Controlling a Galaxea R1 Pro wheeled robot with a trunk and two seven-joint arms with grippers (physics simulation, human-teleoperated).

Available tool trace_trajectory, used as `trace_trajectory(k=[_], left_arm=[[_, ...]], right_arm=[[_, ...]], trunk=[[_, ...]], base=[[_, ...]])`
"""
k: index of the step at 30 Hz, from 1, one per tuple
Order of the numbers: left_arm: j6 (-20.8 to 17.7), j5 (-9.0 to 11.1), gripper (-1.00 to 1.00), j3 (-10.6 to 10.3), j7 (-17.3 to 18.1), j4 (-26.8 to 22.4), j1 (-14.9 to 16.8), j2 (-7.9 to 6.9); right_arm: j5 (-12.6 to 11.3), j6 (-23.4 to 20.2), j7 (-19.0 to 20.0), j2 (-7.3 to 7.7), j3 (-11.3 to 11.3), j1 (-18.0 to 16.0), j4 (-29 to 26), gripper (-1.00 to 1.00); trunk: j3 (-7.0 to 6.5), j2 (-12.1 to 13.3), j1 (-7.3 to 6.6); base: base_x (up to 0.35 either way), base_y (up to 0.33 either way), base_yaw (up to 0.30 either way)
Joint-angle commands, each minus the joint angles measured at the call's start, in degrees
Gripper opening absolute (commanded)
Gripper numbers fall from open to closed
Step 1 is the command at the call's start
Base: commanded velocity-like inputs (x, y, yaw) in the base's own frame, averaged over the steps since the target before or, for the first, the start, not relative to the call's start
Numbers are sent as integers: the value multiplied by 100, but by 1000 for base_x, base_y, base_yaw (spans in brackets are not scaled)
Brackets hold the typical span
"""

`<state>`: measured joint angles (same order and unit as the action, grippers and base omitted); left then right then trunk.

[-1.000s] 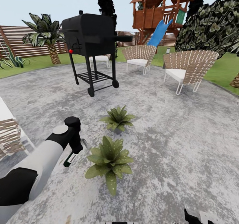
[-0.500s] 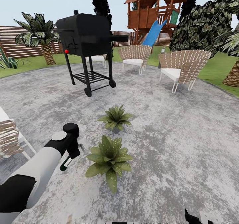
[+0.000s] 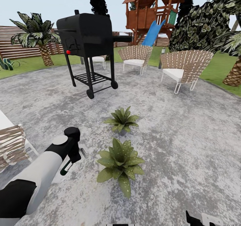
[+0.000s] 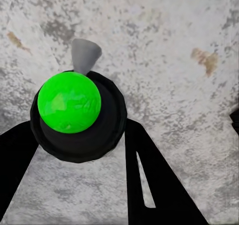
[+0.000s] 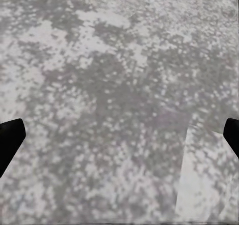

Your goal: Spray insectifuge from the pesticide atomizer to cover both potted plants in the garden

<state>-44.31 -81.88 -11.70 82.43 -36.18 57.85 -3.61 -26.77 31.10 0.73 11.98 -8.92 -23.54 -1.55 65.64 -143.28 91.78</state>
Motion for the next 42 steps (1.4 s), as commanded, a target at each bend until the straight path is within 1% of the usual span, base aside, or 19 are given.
trace_trajectory(k=[1,3,5,7,9,12,14,15,17,18,19,20,21,24,29,42], left_arm=[[-60,-21,-100,-27,-68,-11,-61,7],[-60,11,-100,-22,-248,-10,-124,9],[-60,206,-100,-17,-333,18,-165,-16],[-60,284,-100,30,-351,25,-191,-29],[-60,312,-100,195,-359,-5,-201,-39],[-58,294,-100,530,-380,-38,-166,-43],[-54,267,-100,597,-384,-83,-159,-43],[-53,256,-100,611,-395,-94,-177,-43],[-52,247,-100,624,-544,-72,-229,-45],[-51,257,-100,630,-691,-51,-301,-50],[-51,284,-100,638,-858,-39,-461,-62],[-51,294,-100,640,-928,-38,-591,-64],[-51,301,-100,641,-964,-38,-698,-64],[-51,311,-100,649,-996,-39,-825,-74],[-51,321,-100,643,-1001,-77,-853,-49],[-51,322,-100,674,-1001,-104,-854,-17]], right_arm=[[-56,19,8,1,-48,-6,6,100],[-56,19,10,0,-48,-6,6,100],[-56,19,10,-2,-48,-2,6,100],[-56,19,7,-3,-48,-3,6,100],[-56,19,8,-3,-48,-5,6,100],[-56,19,7,-3,-48,-3,6,100],[-56,19,10,-3,-48,-4,6,100],[-56,19,10,-3,-48,-3,6,100],[-56,19,11,-3,-48,-4,6,100],[-56,19,10,-3,-48,-6,6,100],[-56,19,8,-3,-48,-4,6,100],[-56,19,10,-3,-48,-3,6,100],[-56,19,11,-3,-48,-2,6,100],[-56,19,10,-3,-48,-3,6,100],[-56,19,15,-3,-48,-4,6,100],[-56,19,14,-3,-47,-2,6,100]], trunk=[[5,-2,0],[5,-2,0],[5,-2,0],[5,-2,0],[5,-2,0],[5,-2,0],[5,-2,0],[5,-2,0],[5,-2,0],[5,-2,0],[5,-2,0],[5,-2,0],[5,-2,0],[5,-2,0],[5,-2,0],[5,-2,0]], base=[[66,108,-251],[32,52,-220],[6,10,-54],[2,3,-15],[0,1,-4],[0,0,0],[0,0,0],[0,0,0],[0,0,0],[0,0,0],[0,0,0],[0,0,0],[0,0,0],[0,0,0],[-34,47,-51],[-143,224,-279]])
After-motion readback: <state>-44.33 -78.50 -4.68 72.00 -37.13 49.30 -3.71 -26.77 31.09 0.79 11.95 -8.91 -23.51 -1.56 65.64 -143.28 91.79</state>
